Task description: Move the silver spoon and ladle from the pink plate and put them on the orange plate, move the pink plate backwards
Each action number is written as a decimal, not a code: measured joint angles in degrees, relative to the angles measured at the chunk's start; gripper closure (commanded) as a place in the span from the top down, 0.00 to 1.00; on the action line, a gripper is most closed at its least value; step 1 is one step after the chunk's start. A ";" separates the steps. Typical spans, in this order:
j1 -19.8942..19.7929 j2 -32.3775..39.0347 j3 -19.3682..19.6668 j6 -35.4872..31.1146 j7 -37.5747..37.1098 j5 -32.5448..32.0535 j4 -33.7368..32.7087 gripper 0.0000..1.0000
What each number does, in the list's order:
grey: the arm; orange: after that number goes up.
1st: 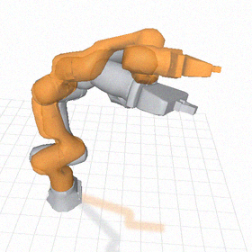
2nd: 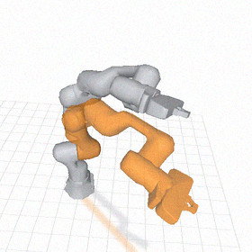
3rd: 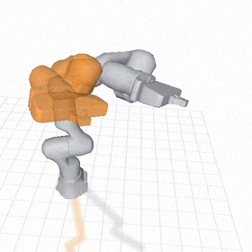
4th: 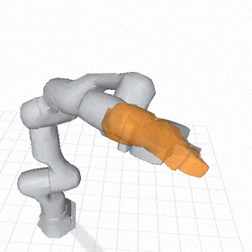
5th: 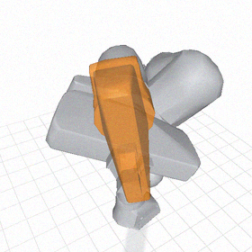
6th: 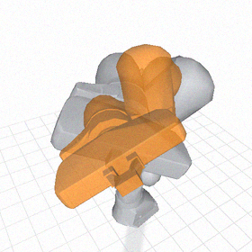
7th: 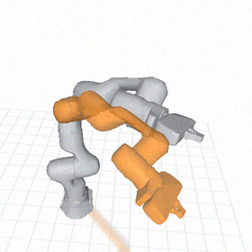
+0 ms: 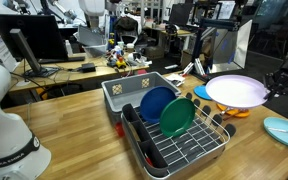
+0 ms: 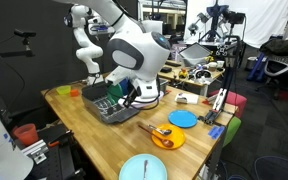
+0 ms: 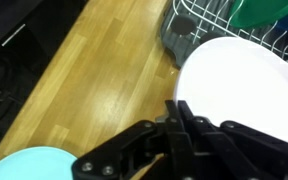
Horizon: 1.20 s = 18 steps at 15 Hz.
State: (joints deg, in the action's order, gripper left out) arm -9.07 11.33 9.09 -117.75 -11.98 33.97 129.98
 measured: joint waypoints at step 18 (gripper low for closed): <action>-0.51 33.76 -3.68 4.02 -2.26 1.02 -38.74 0.01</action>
State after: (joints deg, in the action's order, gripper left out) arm -9.58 45.09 5.41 -113.73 -14.24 35.00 91.24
